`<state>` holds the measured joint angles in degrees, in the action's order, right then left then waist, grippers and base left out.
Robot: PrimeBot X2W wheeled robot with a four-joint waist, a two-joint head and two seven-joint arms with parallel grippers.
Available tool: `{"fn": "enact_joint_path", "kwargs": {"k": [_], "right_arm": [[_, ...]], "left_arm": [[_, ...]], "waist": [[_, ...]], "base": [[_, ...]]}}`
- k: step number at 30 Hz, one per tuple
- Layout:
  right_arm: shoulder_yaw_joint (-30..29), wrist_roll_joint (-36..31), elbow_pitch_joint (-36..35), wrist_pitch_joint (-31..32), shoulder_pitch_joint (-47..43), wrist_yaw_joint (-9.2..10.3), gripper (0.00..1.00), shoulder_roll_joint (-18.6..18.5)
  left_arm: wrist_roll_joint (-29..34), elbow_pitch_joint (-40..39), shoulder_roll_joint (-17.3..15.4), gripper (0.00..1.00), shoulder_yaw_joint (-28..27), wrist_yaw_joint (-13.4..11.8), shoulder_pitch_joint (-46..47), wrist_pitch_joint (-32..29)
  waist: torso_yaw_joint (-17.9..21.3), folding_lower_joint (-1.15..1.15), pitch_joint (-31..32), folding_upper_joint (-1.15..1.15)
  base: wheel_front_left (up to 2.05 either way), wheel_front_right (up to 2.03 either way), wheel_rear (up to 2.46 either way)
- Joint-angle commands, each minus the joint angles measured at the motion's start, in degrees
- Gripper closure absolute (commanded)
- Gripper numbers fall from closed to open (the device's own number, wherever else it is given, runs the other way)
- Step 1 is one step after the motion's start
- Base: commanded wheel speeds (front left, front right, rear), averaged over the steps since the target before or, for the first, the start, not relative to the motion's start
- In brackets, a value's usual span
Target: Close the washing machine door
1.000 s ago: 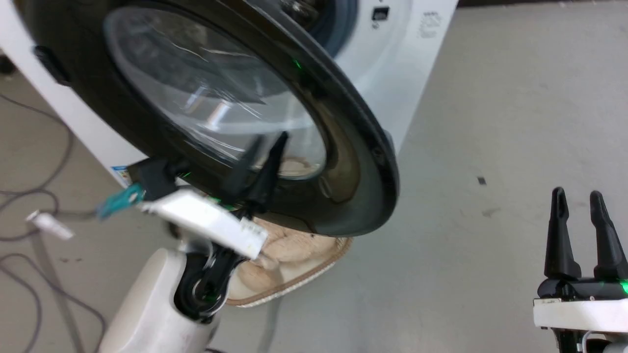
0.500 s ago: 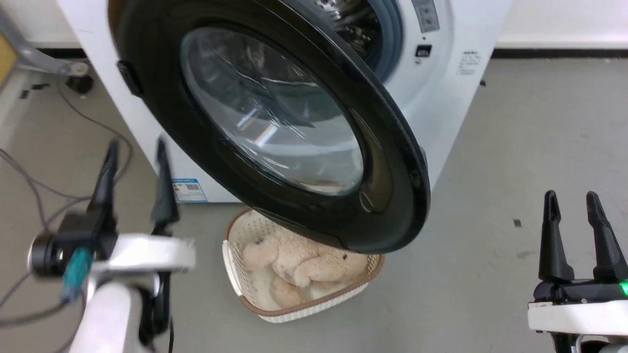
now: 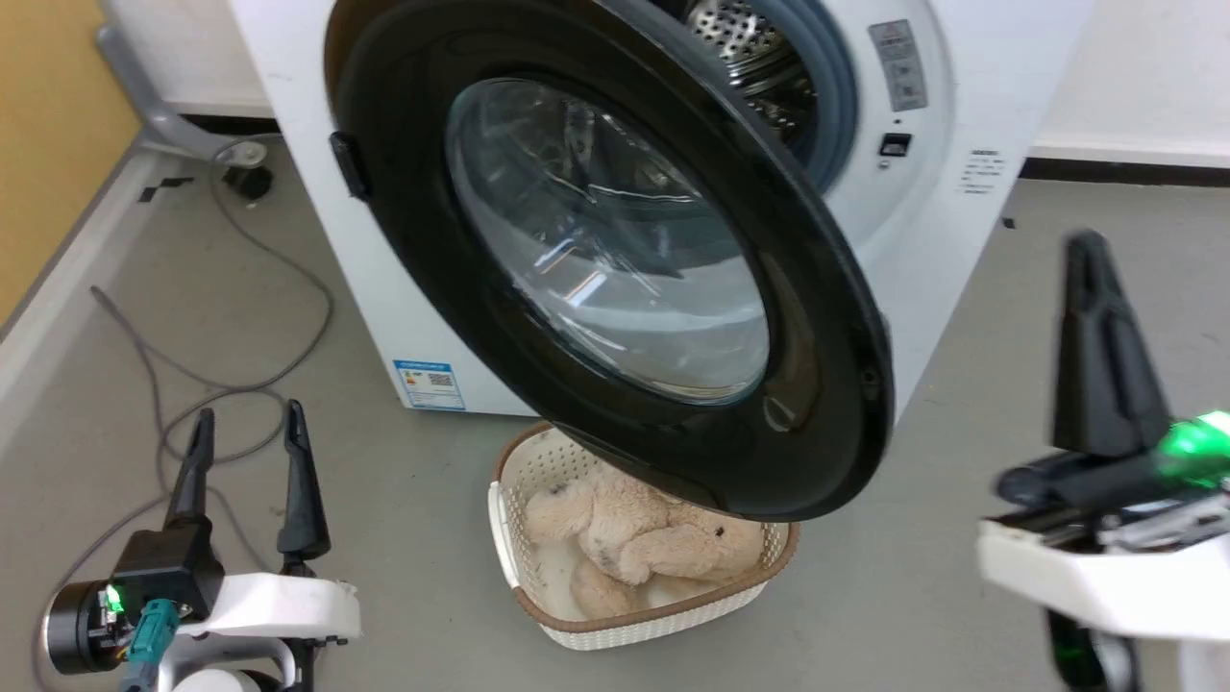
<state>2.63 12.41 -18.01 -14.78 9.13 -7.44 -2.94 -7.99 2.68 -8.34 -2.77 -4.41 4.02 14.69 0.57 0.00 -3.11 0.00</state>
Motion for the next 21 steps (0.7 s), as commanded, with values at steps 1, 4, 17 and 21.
{"fn": "enact_joint_path", "kwargs": {"k": [1,4,17,21], "right_arm": [[1.57,0.24,-0.94,-0.22,1.11,-0.05,1.0,0.06],[6.58,-0.07,-2.87,-0.22,2.6,-0.05,1.0,0.06],[21.7,-7.75,2.2,-0.22,1.34,-0.05,1.0,-4.6],[20.14,-9.45,4.65,-0.22,0.09,-0.05,1.0,-5.85]], "left_arm": [[0.52,-0.02,0.39,0.0,-0.31,0.41,-0.75,0.3],[0.96,-0.16,1.24,0.0,-1.17,1.26,-0.74,0.3],[0.84,-1.59,3.89,0.0,-5.15,5.37,2.41,0.3],[0.69,-1.91,4.37,0.0,-6.33,6.93,4.11,0.3]], "waist": [[-0.47,0.0,-0.13,0.0],[-1.17,0.0,-0.6,0.0],[-3.04,0.0,-6.93,0.0],[-3.18,0.0,-9.95,0.0]], "base": [[0.0,0.0,0.0],[0.0,0.0,0.0],[0.0,0.0,0.0],[0.0,0.0,0.0]]}}
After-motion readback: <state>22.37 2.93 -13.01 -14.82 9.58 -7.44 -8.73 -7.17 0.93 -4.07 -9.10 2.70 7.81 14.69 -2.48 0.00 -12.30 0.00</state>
